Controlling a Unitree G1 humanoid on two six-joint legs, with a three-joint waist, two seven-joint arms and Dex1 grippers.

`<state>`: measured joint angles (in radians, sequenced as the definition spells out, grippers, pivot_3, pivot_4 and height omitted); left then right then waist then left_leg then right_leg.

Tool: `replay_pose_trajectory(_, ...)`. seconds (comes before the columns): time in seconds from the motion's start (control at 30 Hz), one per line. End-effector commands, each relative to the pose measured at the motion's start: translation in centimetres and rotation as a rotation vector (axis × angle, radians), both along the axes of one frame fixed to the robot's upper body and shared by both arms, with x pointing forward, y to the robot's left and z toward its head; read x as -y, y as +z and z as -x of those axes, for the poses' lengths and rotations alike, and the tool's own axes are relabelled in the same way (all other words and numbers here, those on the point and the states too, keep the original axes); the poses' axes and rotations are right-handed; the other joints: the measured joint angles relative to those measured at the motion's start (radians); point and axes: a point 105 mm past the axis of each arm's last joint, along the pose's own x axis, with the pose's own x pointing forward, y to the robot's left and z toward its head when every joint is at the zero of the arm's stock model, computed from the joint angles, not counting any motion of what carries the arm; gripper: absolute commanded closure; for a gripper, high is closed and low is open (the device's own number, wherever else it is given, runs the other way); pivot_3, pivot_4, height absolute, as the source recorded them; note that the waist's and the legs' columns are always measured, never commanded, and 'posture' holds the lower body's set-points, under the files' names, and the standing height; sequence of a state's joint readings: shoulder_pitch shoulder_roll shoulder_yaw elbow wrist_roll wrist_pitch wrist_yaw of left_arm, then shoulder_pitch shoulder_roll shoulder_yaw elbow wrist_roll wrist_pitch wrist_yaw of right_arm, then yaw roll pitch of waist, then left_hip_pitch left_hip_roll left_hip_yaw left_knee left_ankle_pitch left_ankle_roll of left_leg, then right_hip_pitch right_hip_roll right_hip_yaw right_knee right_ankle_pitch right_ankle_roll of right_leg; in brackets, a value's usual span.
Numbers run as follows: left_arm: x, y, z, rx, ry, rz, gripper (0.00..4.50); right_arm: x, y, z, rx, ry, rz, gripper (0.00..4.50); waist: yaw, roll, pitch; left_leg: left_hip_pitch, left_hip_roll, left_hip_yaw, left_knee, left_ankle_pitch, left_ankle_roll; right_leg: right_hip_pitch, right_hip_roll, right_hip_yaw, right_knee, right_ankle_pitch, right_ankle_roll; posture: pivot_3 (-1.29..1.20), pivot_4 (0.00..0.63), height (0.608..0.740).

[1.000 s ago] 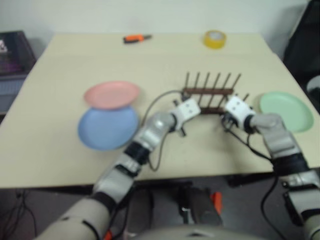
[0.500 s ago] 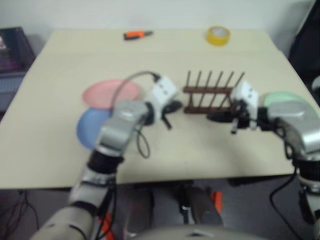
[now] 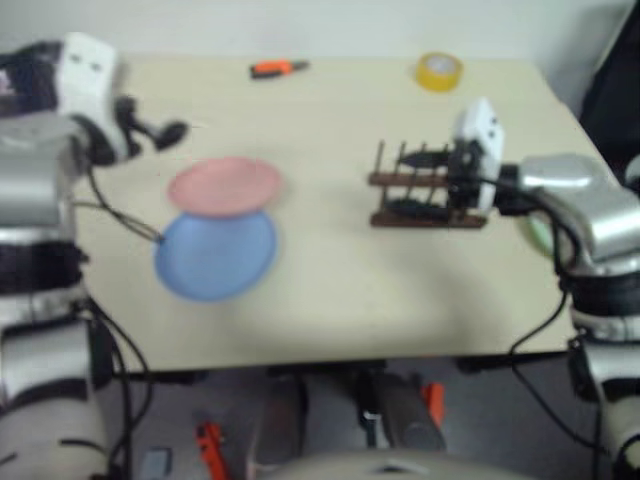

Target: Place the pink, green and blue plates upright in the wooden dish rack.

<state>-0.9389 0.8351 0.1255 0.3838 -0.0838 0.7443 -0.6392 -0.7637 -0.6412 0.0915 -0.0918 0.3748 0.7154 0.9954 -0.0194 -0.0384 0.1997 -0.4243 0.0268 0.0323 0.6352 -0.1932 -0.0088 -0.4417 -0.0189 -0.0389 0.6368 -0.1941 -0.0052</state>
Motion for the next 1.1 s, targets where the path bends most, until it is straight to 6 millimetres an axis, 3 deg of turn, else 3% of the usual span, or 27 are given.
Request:
replay_pose_trajectory(0.03, -3.9, -1.0, -1.1, -0.001, 0.116, 0.052, 0.00, -0.5, 0.6, 0.0, 0.063, 0.028, 0.018, 0.03, 0.005, 0.000, 0.000, -0.001, 0.000, 0.001, 0.000, 0.000, 0.000, -0.001, 0.000, 0.000, 0.000, 0.000, 0.000, 0.00, 0.150, 0.740)
replay_pose_trajectory(0.17, -4.8, -4.9, -2.0, -0.100, 0.144, 0.084, 0.00, -0.6, 0.4, -0.1, 0.061, 0.037, 0.019, 0.03, 0.016, 0.000, 0.000, -0.002, 0.000, 0.003, 0.000, 0.000, 0.000, -0.002, 0.000, 0.000, 0.000, 0.000, 0.000, 0.00, 0.150, 0.740)
replay_pose_trajectory(0.33, -2.8, -8.2, -3.1, -0.159, 0.108, 0.137, 0.00, -0.6, 0.0, 0.0, 0.048, 0.039, 0.026, 0.03, 0.021, 0.000, 0.000, -0.007, 0.000, 0.003, 0.007, 0.000, 0.000, -0.005, -0.001, -0.002, 0.005, 0.000, -0.001, 0.00, 0.150, 0.740)
replay_pose_trajectory(0.43, -1.4, -8.7, -3.7, -0.169, 0.081, 0.165, 0.00, -0.4, -0.2, 0.1, 0.041, 0.034, 0.031, 0.03, 0.024, -0.001, 0.000, -0.009, 0.000, 0.002, 0.011, 0.000, 0.000, -0.006, -0.001, -0.002, 0.008, 0.000, 0.000, 0.00, 0.150, 0.740)
replay_pose_trajectory(0.63, -0.6, -9.7, -4.1, -0.192, 0.092, 0.146, 0.00, -0.1, -0.2, 0.5, 0.039, 0.028, 0.039, 0.03, 0.017, -0.001, 0.000, -0.008, 0.001, 0.004, 0.011, 0.000, 0.000, -0.006, -0.001, -0.001, 0.009, 0.001, 0.001, 0.00, 0.150, 0.740)
replay_pose_trajectory(1.0, -0.9, -10.5, -4.0, -0.193, 0.148, 0.226, 0.00, -0.3, -0.2, 0.5, 0.050, 0.028, 0.038, 0.03, 0.017, -0.001, 0.000, -0.008, 0.001, 0.004, 0.011, 0.000, 0.000, -0.007, -0.001, -0.001, 0.010, 0.001, 0.001, 0.00, 0.150, 0.740)
replay_pose_trajectory(1.1, -0.5, -11.1, -4.0, -0.201, 0.156, 0.280, 0.54, -0.3, -0.2, 0.4, 0.052, 0.028, 0.039, 0.00, 0.017, -0.001, 0.000, -0.008, 0.001, 0.004, 0.011, 0.000, 0.000, -0.007, -0.001, -0.001, 0.009, 0.001, 0.001, 0.00, 0.150, 0.740)
